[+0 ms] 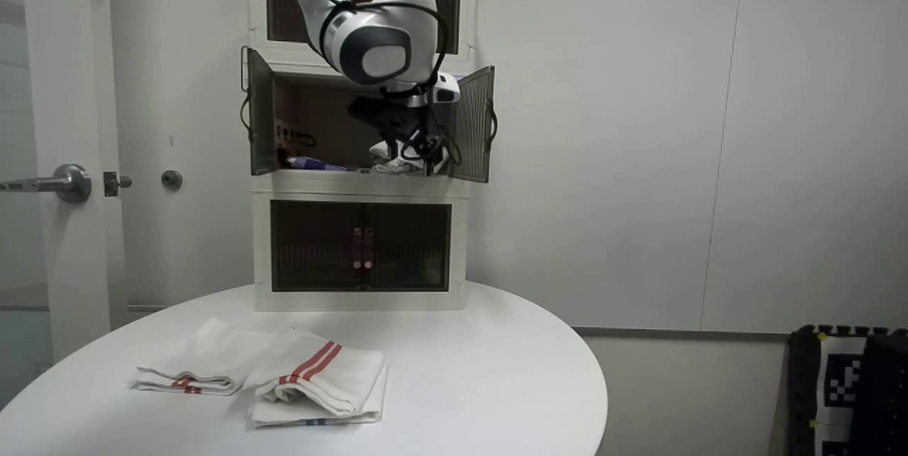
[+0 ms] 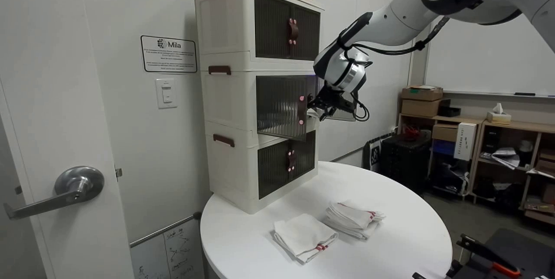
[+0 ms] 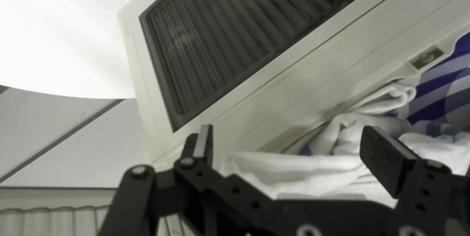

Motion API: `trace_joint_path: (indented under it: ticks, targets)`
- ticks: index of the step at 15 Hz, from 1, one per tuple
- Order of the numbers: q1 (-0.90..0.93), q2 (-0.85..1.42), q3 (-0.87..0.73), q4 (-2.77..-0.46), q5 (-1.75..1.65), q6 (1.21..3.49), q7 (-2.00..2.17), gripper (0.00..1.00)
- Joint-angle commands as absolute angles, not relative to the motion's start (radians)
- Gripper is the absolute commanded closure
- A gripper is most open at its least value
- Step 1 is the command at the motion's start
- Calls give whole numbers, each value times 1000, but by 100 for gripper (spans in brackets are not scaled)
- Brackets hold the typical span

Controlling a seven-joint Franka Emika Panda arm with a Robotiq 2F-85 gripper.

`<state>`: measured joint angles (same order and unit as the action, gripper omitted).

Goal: Put one towel in the middle cabinet

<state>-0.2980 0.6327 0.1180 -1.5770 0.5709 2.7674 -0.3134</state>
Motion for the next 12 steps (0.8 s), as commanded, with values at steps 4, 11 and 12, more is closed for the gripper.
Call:
trace_joint_path:
  ticks: [4, 11, 12]
  targets:
    - [-300, 631, 160, -1620, 615, 2954, -232, 50]
    - [-340, 657, 271, -1590, 668, 3045, -287, 100]
    - [-355, 668, 299, -1572, 672, 3052, -303, 100]
